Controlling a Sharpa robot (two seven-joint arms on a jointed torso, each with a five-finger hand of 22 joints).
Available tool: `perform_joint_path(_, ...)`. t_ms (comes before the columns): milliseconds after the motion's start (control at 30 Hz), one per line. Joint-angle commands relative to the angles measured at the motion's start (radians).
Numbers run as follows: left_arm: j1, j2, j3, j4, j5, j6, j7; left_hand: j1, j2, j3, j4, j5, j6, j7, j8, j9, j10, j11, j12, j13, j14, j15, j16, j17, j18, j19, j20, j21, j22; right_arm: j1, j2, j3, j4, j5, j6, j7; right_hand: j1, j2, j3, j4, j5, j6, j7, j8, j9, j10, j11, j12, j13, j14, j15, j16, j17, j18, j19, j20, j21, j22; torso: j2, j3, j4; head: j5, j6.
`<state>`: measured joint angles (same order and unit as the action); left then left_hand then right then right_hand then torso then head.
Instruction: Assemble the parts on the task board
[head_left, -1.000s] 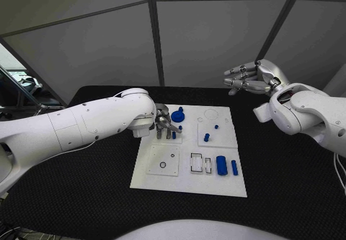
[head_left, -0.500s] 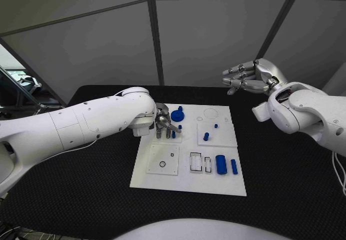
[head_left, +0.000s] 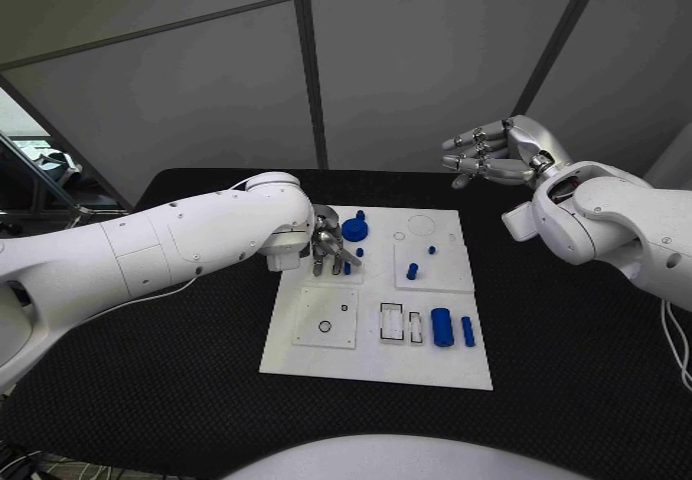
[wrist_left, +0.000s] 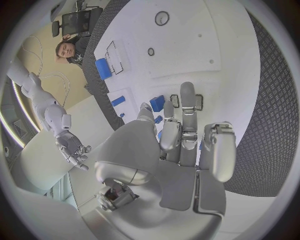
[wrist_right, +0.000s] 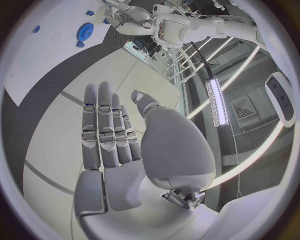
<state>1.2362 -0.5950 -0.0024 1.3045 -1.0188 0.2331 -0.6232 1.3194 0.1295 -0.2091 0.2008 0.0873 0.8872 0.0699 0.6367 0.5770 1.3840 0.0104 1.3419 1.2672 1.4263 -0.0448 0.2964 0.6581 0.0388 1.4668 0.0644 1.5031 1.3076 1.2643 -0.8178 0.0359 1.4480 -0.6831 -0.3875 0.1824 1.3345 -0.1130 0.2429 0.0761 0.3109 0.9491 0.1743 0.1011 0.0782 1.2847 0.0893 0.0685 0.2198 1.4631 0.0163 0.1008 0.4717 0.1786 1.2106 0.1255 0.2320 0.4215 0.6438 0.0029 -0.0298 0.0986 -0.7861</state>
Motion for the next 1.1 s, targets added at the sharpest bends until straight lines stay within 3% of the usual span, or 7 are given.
perform_joint_path(33,0.002,0.003,0.0,-0.003,-0.004,0.015,0.01,0.02,0.009,0.015,-0.005,0.0,-0.008,-0.001,0.003,0.002,-0.002,-0.009,-0.005,-0.003,0.008,-0.002,-0.005,0.003,-0.014,0.055,-0.005,0.005,0.143,0.002,0.002,0.001,0.0,-0.022,0.005,-0.011,0.007,-0.002,0.005,0.002,0.003,0.0,0.002,0.004,0.001,-0.001,0.003,-0.004,-0.001,-0.005,0.003,-0.005,-0.002,0.004,0.007,-0.001,-0.003,-0.001,0.0,0.0004,0.0001,0.002,-0.002)
perform_joint_path(500,0.002,0.004,0.0,-0.003,0.027,0.007,0.021,0.071,0.028,0.089,-0.043,0.003,-0.015,-0.008,-0.01,0.004,-0.005,-0.014,-0.01,-0.007,0.01,-0.006,-0.013,0.011,-0.014,0.055,-0.008,0.005,0.146,0.002,0.008,0.001,-0.007,-0.03,0.011,-0.019,0.014,-0.001,0.009,-0.002,0.008,-0.001,0.003,0.004,0.0,-0.002,0.003,-0.003,-0.007,-0.006,0.003,-0.006,-0.002,0.004,0.01,-0.001,-0.009,-0.005,0.0,0.0004,-0.0003,0.003,-0.007)
perform_joint_path(733,0.002,-0.008,0.0,0.015,0.062,-0.012,0.025,0.147,0.028,0.218,-0.1,0.009,-0.023,-0.013,-0.029,-0.001,-0.008,-0.021,-0.015,-0.008,0.009,-0.011,-0.021,0.017,-0.014,0.055,-0.014,0.004,0.145,0.002,0.01,0.001,-0.013,-0.031,0.022,-0.017,0.014,-0.001,0.01,-0.002,0.01,-0.001,0.003,0.004,0.0,-0.002,0.004,-0.003,-0.009,-0.007,0.004,-0.006,-0.002,0.003,0.011,-0.001,-0.01,-0.007,0.0,0.0001,0.0007,0.003,-0.008)
perform_joint_path(933,0.002,-0.034,0.0,0.046,0.093,-0.044,0.026,0.101,-0.042,0.432,-0.114,0.009,-0.023,-0.007,-0.028,0.017,-0.005,-0.022,-0.02,-0.011,0.011,-0.001,-0.03,0.025,-0.013,0.054,-0.015,0.002,0.144,0.002,0.011,0.001,-0.018,-0.031,0.026,-0.015,0.011,-0.003,0.011,0.001,0.014,-0.003,0.007,0.004,0.0,-0.003,0.008,-0.002,-0.019,-0.049,0.012,-0.034,-0.019,0.002,0.017,0.003,-0.021,-0.015,0.0,-0.0001,0.0014,0.001,-0.009)
perform_joint_path(967,0.002,-0.039,0.0,0.051,0.095,-0.05,0.026,0.012,-0.123,0.614,-0.107,0.002,-0.024,0.007,-0.019,0.037,-0.001,-0.021,-0.02,-0.011,0.015,-0.003,-0.036,0.031,-0.013,0.054,-0.012,0.0,0.143,0.002,0.011,0.001,-0.019,-0.031,0.027,-0.014,0.011,-0.003,0.011,0.001,0.014,-0.003,0.007,0.004,0.0,-0.003,0.008,-0.002,-0.019,-0.049,0.012,-0.034,-0.019,0.002,0.017,0.003,-0.021,-0.015,0.0,-0.0002,0.0018,0.002,-0.009)
perform_joint_path(1000,0.002,-0.044,0.0,0.057,0.097,-0.057,0.027,0.015,-0.13,0.631,-0.117,0.003,-0.024,-0.004,-0.018,0.04,-0.001,-0.016,-0.02,-0.011,0.015,-0.006,-0.037,0.031,-0.012,0.053,-0.01,-0.001,0.141,0.002,0.011,0.001,-0.02,-0.031,0.027,-0.014,0.01,-0.003,0.011,0.001,0.014,-0.004,0.007,0.004,0.0,-0.003,0.008,-0.002,-0.02,-0.05,0.013,-0.034,-0.02,0.002,0.017,0.004,-0.021,-0.015,0.0,-0.0001,0.0022,0.002,-0.009)
perform_joint_path(1100,0.002,-0.059,0.001,0.073,0.1,-0.073,0.029,-0.049,-0.173,0.755,-0.131,-0.001,-0.026,-0.002,-0.003,0.062,0.002,-0.017,-0.019,-0.012,0.018,-0.006,-0.041,0.036,-0.012,0.052,-0.01,-0.003,0.14,0.002,0.012,0.001,-0.022,-0.031,0.027,-0.012,0.01,-0.003,0.011,0.001,0.014,-0.004,0.007,0.005,0.0,-0.003,0.008,-0.002,-0.02,-0.051,0.013,-0.035,-0.02,0.002,0.017,0.004,-0.021,-0.016,0.0,0.0009,0.0017,0.003,-0.008)
